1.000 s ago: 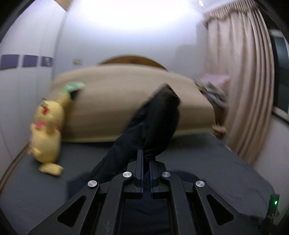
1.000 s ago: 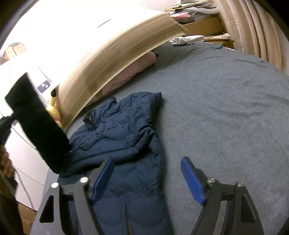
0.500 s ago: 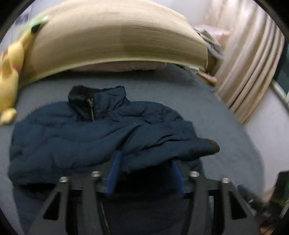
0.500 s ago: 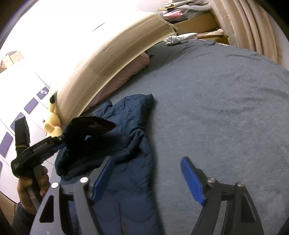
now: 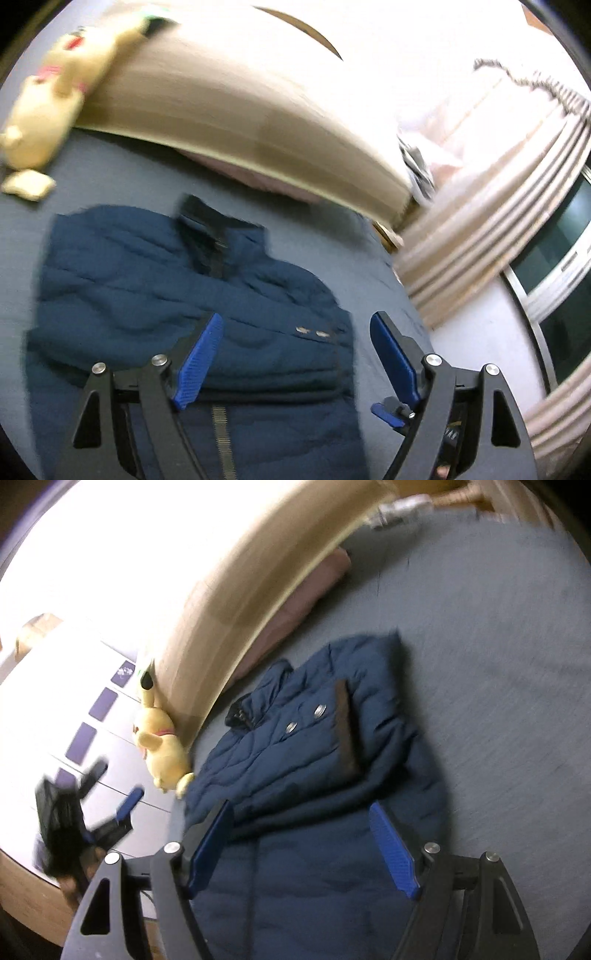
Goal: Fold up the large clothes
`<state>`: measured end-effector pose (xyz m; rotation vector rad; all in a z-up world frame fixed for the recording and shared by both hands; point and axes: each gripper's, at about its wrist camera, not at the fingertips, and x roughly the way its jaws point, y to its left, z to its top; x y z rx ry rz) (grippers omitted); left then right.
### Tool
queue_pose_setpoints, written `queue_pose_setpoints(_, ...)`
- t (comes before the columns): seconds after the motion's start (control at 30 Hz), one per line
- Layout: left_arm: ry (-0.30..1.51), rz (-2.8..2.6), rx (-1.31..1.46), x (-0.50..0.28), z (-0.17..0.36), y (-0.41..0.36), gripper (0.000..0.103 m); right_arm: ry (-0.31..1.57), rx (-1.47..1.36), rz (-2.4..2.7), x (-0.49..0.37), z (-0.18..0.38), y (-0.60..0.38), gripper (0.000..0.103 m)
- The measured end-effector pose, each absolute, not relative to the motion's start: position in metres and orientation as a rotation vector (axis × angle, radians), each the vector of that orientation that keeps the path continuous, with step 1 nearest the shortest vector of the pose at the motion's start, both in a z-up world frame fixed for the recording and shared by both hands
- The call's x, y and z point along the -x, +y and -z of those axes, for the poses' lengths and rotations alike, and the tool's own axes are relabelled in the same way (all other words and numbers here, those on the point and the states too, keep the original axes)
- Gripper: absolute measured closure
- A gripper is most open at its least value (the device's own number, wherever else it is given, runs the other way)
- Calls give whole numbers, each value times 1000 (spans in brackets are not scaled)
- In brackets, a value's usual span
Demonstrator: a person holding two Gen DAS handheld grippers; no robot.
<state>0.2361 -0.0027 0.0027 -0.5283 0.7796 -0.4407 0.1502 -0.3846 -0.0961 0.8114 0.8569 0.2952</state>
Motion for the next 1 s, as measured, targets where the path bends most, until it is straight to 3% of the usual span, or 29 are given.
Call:
queue_pose_setpoints(0.3, 814, 134, 638, -209, 76, 122, 20, 933, -1122, -365, -205, 138, -348, 24)
queue_pose_setpoints(0.53, 823, 87, 719, -211, 101, 150, 20, 956, -1204, -213, -227, 166, -343, 24)
queue_pose_setpoints(0.57, 828, 81, 728, -213, 104, 151, 20, 968, -1204, -192, -230, 169, -343, 35)
queue_pose_setpoints(0.6, 836, 77, 737, -214, 108, 154, 20, 987, -1174, -157, -234, 171, -341, 70)
queue_pose_setpoints(0.7, 851, 67, 743, -218, 114, 156, 20, 1000, -982, -128, -245, 147, -331, 91)
queue_pose_setpoints(0.9, 834, 33, 720, -222, 113, 166, 20, 726, -419, -140, -228, 25, -285, 93)
queue_pose_setpoints(1.0, 846, 24, 712, -231, 115, 165, 20, 794, -407, -99, -239, 56, -288, 93)
